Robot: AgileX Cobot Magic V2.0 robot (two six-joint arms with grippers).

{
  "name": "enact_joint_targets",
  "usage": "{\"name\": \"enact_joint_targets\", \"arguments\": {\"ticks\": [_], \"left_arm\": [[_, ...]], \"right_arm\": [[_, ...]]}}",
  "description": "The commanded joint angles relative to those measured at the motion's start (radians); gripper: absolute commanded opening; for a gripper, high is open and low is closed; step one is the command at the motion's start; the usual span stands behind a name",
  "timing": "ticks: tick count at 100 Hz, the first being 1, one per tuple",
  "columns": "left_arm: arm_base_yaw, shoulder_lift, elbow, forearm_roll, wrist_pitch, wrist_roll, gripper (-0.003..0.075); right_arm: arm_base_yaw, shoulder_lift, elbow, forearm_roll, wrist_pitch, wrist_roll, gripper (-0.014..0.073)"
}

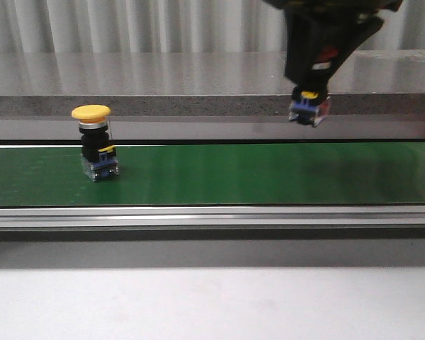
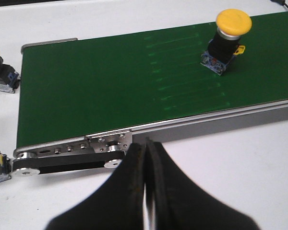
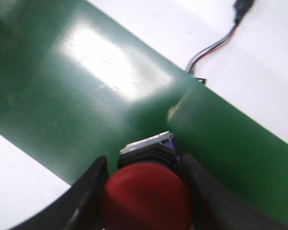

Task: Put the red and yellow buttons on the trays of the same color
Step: 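Close the right gripper on the red button and lift it, then lower the red button into the red tray and open the right gripper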

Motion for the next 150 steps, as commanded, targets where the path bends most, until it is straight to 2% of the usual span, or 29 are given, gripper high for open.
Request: {"name": "enact_joint_targets", "arguments": {"ticks": [1, 49, 77, 105, 150], "left_arm": [[-0.006, -0.003, -0.025, -0.016, -0.070, 0.001, -0.0020], [-0.006, -0.003, -0.025, -0.016, -0.070, 0.001, -0.0020], [-0.006, -0.003, -0.025, -0.016, -0.070, 0.001, -0.0020], [-0.006, -0.003, -0.025, -0.016, -0.070, 0.001, -0.0020], [-0.006, -0.003, -0.025, -0.016, -0.070, 0.001, -0.0020]], "right_arm": [[-0.062, -0.086, -0.036, -0.002, -0.017, 0.001, 0.0195], [-0.512, -0.122, -0.036, -0.003, 0.006, 0.033, 0.0195], [-0.700, -0.073, -0.035, -0.003, -0.014, 0.041, 0.0195], [-0.766, 0.030, -0.035, -0.003, -0.059, 0.061, 0.0195], [-0.777, 0.150, -0.035, -0.007, -0.149, 0.091, 0.0195]]}}
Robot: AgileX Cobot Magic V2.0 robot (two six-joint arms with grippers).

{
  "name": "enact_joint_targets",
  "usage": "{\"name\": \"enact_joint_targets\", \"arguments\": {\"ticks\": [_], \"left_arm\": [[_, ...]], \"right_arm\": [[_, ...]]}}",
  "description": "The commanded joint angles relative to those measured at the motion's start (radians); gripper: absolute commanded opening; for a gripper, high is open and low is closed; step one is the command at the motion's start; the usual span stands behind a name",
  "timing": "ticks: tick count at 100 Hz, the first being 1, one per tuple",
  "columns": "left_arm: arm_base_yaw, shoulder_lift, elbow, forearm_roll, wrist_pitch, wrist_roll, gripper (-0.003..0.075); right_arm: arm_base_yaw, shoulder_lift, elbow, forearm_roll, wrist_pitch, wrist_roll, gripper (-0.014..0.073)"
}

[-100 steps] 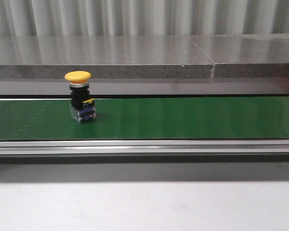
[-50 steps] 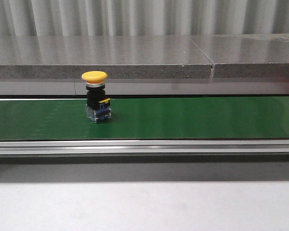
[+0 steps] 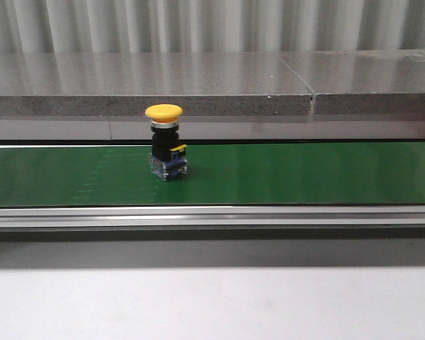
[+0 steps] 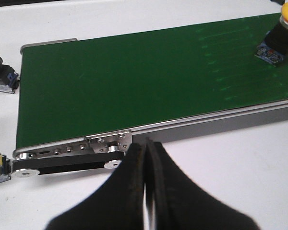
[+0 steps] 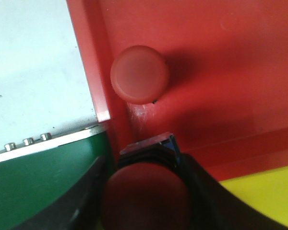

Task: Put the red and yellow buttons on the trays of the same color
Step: 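Lower the red button into the red tray and open the right gripper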

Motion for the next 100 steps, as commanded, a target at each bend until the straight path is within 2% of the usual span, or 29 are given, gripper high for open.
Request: {"name": "enact_joint_targets", "arguments": {"ticks": [1, 66, 75, 92, 100], "left_arm": [[-0.006, -0.003, -0.025, -0.016, -0.070, -0.001, -0.0020], [-0.006, -0.003, -0.025, -0.016, -0.070, -0.001, -0.0020], [-0.006, -0.003, -0.025, -0.016, -0.070, -0.001, -0.0020], [-0.006, -0.003, -0.025, -0.016, -0.070, -0.001, -0.0020], [-0.006, -0.003, -0.025, -0.016, -0.070, -0.001, -0.0020]], "right_arm": [[-0.008, -0.029, -0.035, 0.001, -0.044, 0.004, 0.0195], [-0.008, 0.062, -0.035, 0.000, -0.090, 0.024, 0.0204], [-0.008, 0.062, -0.035, 0.000, -0.093, 0.027, 0.0255], [-0.008, 0.062, -0.035, 0.000, -0.092, 0.027, 0.0441], [-0.008, 0.057, -0.035, 0.000, -0.096, 0.027, 0.0485]]}}
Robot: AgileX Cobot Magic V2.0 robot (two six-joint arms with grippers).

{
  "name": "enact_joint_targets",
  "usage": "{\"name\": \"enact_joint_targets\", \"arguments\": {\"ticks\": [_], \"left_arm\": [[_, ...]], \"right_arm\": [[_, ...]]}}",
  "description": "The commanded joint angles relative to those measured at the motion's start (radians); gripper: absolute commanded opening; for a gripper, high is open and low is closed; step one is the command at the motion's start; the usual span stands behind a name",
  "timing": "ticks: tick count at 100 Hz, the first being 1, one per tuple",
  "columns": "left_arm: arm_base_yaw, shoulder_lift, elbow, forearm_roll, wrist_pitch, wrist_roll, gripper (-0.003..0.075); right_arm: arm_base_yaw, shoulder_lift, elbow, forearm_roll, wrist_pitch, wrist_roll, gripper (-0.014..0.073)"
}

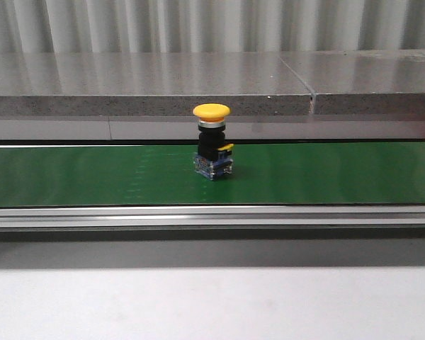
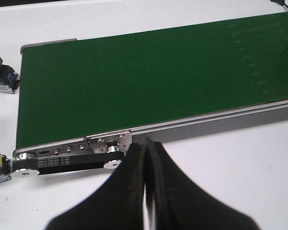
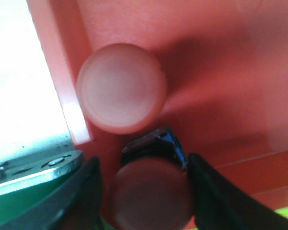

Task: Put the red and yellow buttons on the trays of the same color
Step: 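Lower the red button into the red tray and open the right gripper, then move the right gripper down onto the yellow button on the belt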

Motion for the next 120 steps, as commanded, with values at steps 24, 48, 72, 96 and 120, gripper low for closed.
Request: {"name": "enact_joint_targets", "arguments": {"ticks": [24, 48, 72, 96, 120], "left_arm": [[-0.006, -0.003, -0.025, -0.016, -0.070, -0.001, -0.0020], [-0.006, -0.003, -0.025, -0.016, -0.070, -0.001, -0.0020], [-0.006, -0.003, -0.025, -0.016, -0.070, -0.001, -0.0020], [-0.006, -0.003, -0.025, -0.016, -0.070, -0.001, -0.0020], [-0.006, -0.003, -0.025, -0.016, -0.070, -0.001, -0.0020]], "right_arm": [[-0.008, -0.124, -0.034, -0.004, -0.036, 0.002, 0.0488], [0.006, -0.235, -0.034, -0.004, 0.010, 0.002, 0.0488], [0.006, -0.344, -0.034, 0.016, 0.082, 0.002, 0.0488], [0.040, -0.429, -0.033, 0.019, 0.123, 0.002, 0.0488], [0.152, -0.483, -0.033, 0.019, 0.161, 0.002, 0.0488]]}}
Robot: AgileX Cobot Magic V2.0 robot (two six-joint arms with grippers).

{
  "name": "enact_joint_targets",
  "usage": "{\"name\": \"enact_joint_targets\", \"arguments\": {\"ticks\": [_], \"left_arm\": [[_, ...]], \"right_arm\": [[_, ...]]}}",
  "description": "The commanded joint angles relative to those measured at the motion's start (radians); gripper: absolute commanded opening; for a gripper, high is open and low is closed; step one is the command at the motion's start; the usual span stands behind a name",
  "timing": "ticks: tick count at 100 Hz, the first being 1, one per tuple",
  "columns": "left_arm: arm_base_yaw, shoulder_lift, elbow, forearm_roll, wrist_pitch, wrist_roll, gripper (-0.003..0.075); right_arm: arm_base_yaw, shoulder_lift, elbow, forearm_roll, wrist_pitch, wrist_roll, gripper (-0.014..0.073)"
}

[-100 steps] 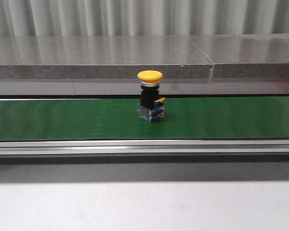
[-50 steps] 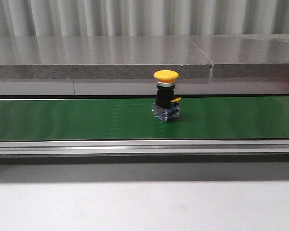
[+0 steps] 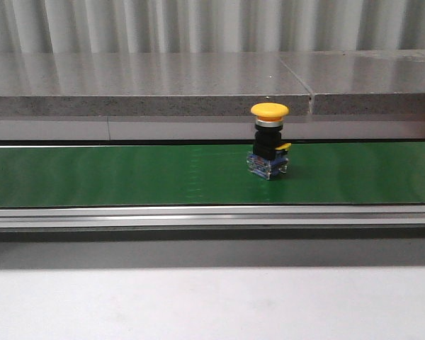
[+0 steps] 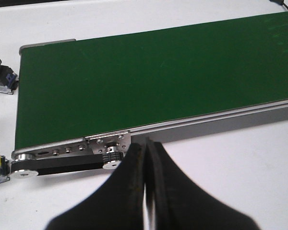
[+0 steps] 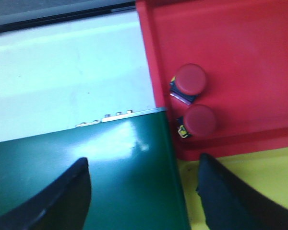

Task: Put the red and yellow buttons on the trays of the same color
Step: 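Move the right gripper down onto the yellow button on the belt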

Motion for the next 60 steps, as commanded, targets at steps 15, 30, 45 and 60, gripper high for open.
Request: {"name": "enact_joint_targets", "arguments": {"ticks": [15, 30, 45, 60], "left_arm": [[-0.006, -0.003, -0.025, -0.016, -0.070, -0.001, -0.0020], [-0.006, -0.003, -0.025, -0.016, -0.070, -0.001, -0.0020], [-0.006, -0.003, -0.025, -0.016, -0.070, -0.001, -0.0020], [-0.006, -0.003, -0.025, -0.016, -0.070, -0.001, -0.0020]], "right_arm": [[0.129, -0.057, -0.033, 0.009, 0.000, 0.001, 0.0488], [0.242, -0.057, -0.033, 0.009, 0.004, 0.001, 0.0519], [0.357, -0.057, -0.033, 0.009, 0.014, -0.003, 0.0597], [0.450, -0.055, -0.033, 0.010, 0.028, -0.003, 0.0603]]}}
